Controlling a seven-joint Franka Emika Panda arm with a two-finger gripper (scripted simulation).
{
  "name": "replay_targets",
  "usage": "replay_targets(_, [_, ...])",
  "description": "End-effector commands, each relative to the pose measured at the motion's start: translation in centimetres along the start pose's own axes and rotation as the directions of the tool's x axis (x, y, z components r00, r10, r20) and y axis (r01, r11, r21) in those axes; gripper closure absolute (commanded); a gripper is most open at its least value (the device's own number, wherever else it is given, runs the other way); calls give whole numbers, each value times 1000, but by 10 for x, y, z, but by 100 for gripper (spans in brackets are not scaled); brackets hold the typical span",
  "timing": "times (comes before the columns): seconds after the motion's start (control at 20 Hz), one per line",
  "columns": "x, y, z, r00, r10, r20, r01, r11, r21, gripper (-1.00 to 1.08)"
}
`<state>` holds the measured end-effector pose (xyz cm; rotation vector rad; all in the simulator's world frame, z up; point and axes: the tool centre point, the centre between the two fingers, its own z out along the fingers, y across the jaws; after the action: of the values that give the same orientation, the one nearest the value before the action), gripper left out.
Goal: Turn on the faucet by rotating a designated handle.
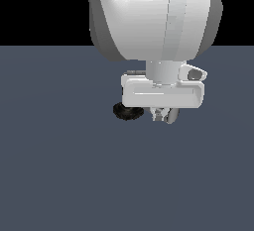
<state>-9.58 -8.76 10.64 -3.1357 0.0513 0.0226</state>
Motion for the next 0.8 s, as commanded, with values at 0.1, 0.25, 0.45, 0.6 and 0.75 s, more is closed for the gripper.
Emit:
replay_targets(0.1, [19,12,-1,1000,-3,-11,3,1000,-2,108])
replay_targets(0.25, [28,20,-1,1000,-2,-11,2,1000,-3,108])
replay_targets(0.45, [39,32,-1,1000,1,-12,-1,1000,-3,108])
replay_targets(0.6, [47,40,-2,1000,2,-12,-2,1000,-3,108])
replay_targets(0.75, [55,48,-2,1000,4,-12,-4,1000,-3,108])
